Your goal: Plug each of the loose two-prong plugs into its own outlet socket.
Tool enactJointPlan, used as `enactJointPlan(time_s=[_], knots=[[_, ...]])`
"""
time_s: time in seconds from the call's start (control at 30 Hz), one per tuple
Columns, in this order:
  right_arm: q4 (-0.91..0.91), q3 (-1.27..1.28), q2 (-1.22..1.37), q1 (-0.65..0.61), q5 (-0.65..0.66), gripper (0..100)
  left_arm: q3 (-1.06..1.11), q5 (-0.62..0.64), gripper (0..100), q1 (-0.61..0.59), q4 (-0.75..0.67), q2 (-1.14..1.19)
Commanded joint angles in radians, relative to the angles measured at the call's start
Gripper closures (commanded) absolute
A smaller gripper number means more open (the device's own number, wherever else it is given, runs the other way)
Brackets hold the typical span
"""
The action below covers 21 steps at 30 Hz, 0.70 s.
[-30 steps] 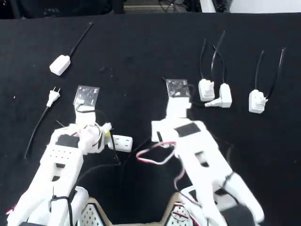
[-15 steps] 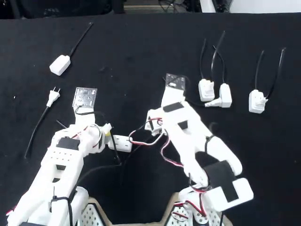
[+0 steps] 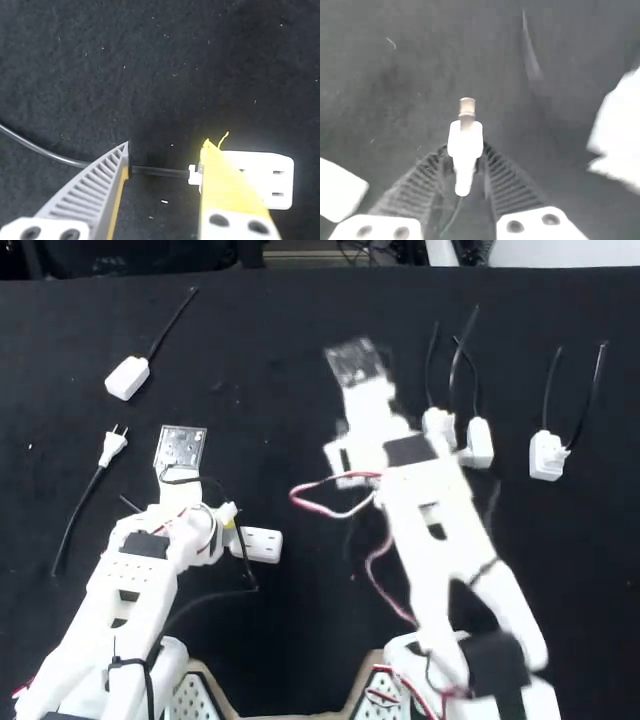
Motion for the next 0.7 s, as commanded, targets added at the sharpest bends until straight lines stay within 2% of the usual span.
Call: enactJointPlan(time_s=[0.0, 0.1, 0.13, 0.2, 0.27, 0.37, 0.57, 0.67], knots=[[0.152, -0.217, -0.171, 0.009, 0.555, 98.7, -0.004, 0.012, 78, -0.008, -0.017, -0.005], [0.293, -0.242, -0.208, 0.009, 0.934, 98.7, -0.004, 0.012, 78, -0.008, -0.017, -0.005], [0.356, -0.225, -0.211, 0.009, 1.025, 98.7, -0.004, 0.012, 78, -0.008, -0.015, -0.005], [0.465, -0.173, -0.211, -0.021, 1.105, 98.7, -0.004, 0.012, 78, -0.008, -0.014, -0.005], [0.516, -0.079, -0.213, -0.041, 1.108, 98.8, -0.004, 0.012, 78, -0.01, -0.012, -0.005], [0.483, 0.12, -0.217, -0.048, 1.097, 98.8, -0.004, 0.012, 78, -0.028, -0.012, -0.005], [0.115, 0.487, -0.22, -0.057, 0.928, 98.7, -0.016, 0.118, 78, -0.136, -0.018, -0.005], [0.069, 0.512, -0.217, -0.055, 0.841, 98.2, -0.024, 0.121, 78, -0.148, -0.017, -0.005]])
